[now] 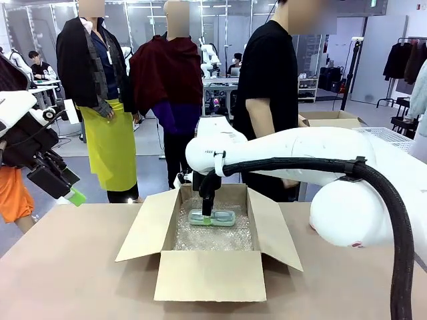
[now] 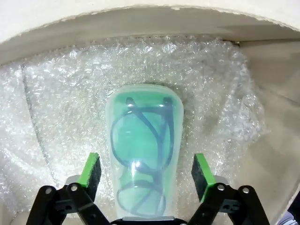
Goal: Pack the glasses set securely to prepare it for shipping.
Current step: Place the Glasses case inside the Package Box, then put the Glasses case from the right side of the table into the Package Box.
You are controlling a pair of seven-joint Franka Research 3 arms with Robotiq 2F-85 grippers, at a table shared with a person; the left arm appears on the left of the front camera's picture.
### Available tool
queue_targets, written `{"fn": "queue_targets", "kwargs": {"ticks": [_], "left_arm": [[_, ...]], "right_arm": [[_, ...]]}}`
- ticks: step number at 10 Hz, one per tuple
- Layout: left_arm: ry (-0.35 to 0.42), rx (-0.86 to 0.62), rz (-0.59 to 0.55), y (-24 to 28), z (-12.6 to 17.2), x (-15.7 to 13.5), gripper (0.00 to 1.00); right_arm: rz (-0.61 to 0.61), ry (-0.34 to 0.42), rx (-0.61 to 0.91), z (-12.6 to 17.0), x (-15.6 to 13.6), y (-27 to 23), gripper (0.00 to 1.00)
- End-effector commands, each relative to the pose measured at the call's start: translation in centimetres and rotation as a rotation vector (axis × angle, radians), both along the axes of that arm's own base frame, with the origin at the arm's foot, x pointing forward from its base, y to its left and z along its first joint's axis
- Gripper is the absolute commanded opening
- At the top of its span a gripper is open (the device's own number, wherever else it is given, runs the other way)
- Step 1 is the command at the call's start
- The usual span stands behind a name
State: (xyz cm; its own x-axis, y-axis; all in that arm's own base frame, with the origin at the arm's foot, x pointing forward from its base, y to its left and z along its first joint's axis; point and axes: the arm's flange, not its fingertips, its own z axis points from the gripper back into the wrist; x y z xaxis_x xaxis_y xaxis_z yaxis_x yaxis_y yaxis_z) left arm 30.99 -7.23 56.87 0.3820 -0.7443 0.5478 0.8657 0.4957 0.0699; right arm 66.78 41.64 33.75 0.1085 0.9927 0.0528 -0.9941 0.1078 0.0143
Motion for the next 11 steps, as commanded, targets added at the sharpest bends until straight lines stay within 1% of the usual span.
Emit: {"fn": "queue_targets", "kwargs": {"ticks": [1,11], "left_arm": [[0.002,-0.004,-0.023,0.30,-0.03,-0.08,1.00],[0.002,-0.004,-0.023,0.30,-0.03,-0.08,1.00]], "right_arm": [[0.001,0.001,0.001,-0.47,0.00,0.09,0.93],[-0.002,0.006,-0.003,-0.53,0.08,-0.15,0.93]]}}
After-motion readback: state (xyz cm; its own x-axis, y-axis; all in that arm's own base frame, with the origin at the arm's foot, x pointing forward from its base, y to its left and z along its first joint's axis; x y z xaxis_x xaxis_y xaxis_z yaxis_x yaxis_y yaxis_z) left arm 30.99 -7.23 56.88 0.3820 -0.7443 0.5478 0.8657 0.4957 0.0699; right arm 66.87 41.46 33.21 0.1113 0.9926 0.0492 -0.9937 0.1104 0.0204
